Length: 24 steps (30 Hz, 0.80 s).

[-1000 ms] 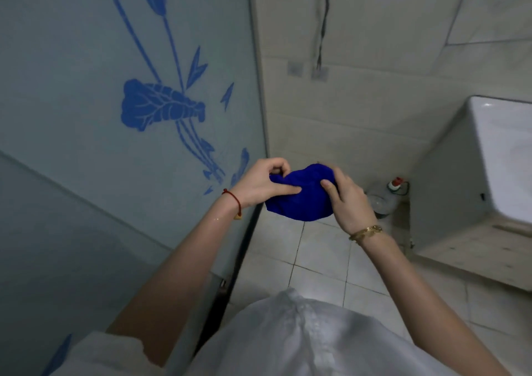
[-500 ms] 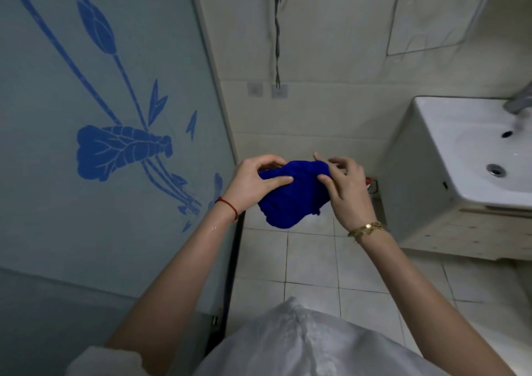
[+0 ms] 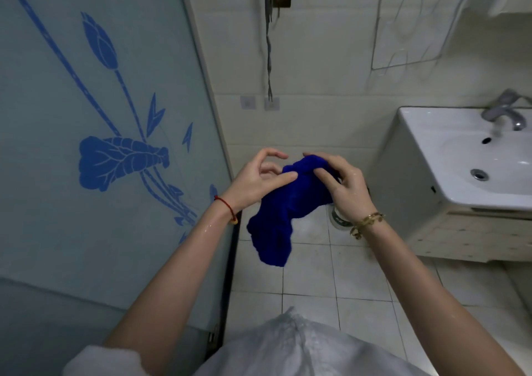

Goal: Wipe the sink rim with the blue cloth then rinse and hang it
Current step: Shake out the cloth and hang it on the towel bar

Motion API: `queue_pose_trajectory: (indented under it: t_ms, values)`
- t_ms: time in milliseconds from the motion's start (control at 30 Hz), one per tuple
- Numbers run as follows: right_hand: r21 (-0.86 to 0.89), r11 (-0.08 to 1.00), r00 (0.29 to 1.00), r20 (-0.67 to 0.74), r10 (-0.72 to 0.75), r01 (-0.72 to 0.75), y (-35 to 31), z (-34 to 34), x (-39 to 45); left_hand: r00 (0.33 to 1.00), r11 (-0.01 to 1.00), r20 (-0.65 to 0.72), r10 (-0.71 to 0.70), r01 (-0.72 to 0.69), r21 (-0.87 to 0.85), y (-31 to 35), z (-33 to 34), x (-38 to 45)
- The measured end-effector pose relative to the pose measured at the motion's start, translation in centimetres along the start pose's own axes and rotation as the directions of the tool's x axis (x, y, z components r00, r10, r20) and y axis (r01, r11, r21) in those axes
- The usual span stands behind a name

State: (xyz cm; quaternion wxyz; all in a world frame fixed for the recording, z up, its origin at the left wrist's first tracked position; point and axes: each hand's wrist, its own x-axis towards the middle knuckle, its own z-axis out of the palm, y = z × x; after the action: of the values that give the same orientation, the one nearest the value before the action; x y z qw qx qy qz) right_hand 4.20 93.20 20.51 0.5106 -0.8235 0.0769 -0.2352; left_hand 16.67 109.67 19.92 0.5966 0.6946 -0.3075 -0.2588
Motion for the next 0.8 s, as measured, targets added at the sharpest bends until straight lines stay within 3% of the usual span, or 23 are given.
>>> queue_pose_trajectory:
  t_ms: [67, 167, 267, 400, 500, 633, 800]
  values:
    - [-0.064, 0.997, 0.999, 0.010, -0.048, 0.048, -0.4, 0.4, 0.0, 0.992, 0.997, 0.097, -0.078, 0.079, -0.009, 0.7, 0.3, 0.1]
    - [-0.176, 0.979, 0.993, -0.028, -0.113, 0.107, -0.8, 0.7, 0.1, 0.983, 0.996, 0.162, -0.084, 0.077, 0.051, 1.5, 1.0, 0.1]
    - [-0.267, 0.956, 0.977, -0.137, -0.165, 0.124, -0.7, 0.2, 0.3, 0.996, 0.997, 0.091, -0.021, 0.015, 0.073, 2.2, 1.8, 0.2]
    - [-0.346, 0.938, 0.950, -0.279, -0.143, 0.040, -0.2, -0.9, 0.6, 0.997, 0.993, 0.004, 0.074, -0.074, 0.089, 2.3, 2.4, 0.5]
    - [-0.351, 0.936, 0.941, -0.312, -0.133, 0.016, -0.2, -1.5, 0.5, 0.976, 0.964, -0.012, 0.217, -0.212, 0.161, 2.2, 3.0, 0.8]
    - [-0.529, 0.848, 0.932, -0.311, -0.186, -0.007, -0.5, -1.9, 0.5, 0.967, 0.943, 0.037, 0.251, -0.253, 0.214, 2.1, 2.8, 1.2]
    - [-0.390, 0.919, 0.957, -0.241, -0.162, 0.057, -1.1, -2.1, 1.1, 0.972, 0.965, 0.098, 0.212, -0.224, 0.134, 2.5, 3.1, 1.3]
